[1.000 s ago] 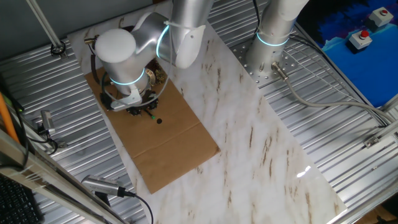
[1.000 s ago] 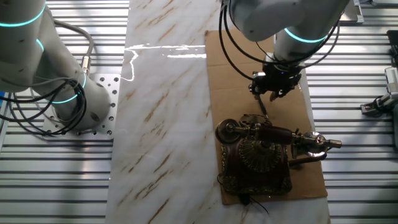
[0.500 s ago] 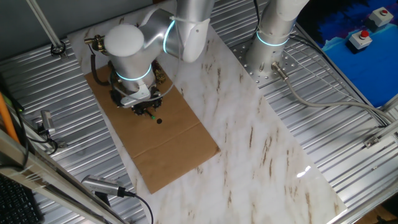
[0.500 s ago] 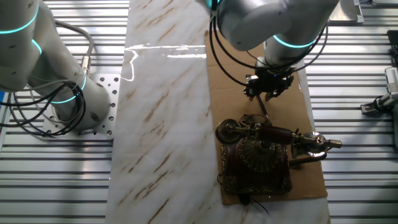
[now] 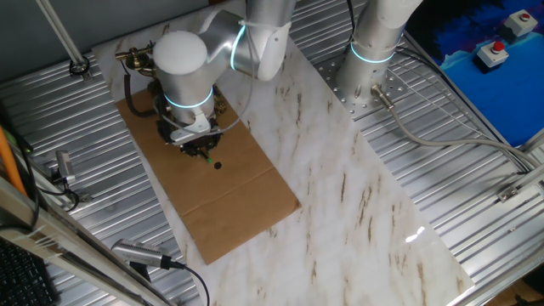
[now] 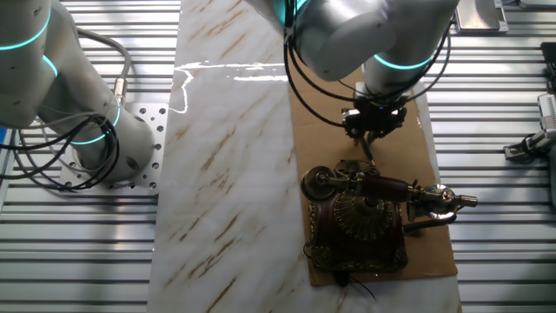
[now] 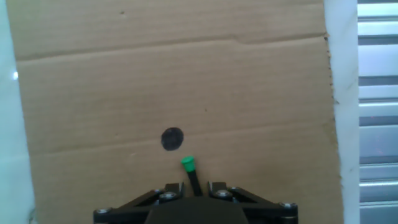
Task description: Dial a number on an old rotary phone
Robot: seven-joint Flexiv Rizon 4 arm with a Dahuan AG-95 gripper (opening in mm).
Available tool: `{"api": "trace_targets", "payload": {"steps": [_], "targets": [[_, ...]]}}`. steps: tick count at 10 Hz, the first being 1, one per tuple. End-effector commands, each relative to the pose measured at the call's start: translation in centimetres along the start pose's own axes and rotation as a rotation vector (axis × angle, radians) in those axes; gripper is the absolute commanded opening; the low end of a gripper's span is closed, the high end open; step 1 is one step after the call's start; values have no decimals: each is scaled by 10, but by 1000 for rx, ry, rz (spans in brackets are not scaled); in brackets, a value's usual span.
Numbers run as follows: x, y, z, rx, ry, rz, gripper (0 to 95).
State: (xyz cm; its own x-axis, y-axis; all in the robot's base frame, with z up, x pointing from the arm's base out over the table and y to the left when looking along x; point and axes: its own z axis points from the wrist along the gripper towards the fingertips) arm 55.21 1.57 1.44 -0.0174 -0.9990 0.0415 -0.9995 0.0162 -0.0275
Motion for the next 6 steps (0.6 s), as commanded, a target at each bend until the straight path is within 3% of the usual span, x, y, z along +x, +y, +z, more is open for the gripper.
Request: {"api": "trace_targets", "payload": {"steps": [1, 5, 6], "targets": [[1, -5, 2, -8, 1, 16, 0], [-5, -23, -11, -44, 28, 97, 0], [-6, -27, -13, -63, 60, 109, 0]]}}
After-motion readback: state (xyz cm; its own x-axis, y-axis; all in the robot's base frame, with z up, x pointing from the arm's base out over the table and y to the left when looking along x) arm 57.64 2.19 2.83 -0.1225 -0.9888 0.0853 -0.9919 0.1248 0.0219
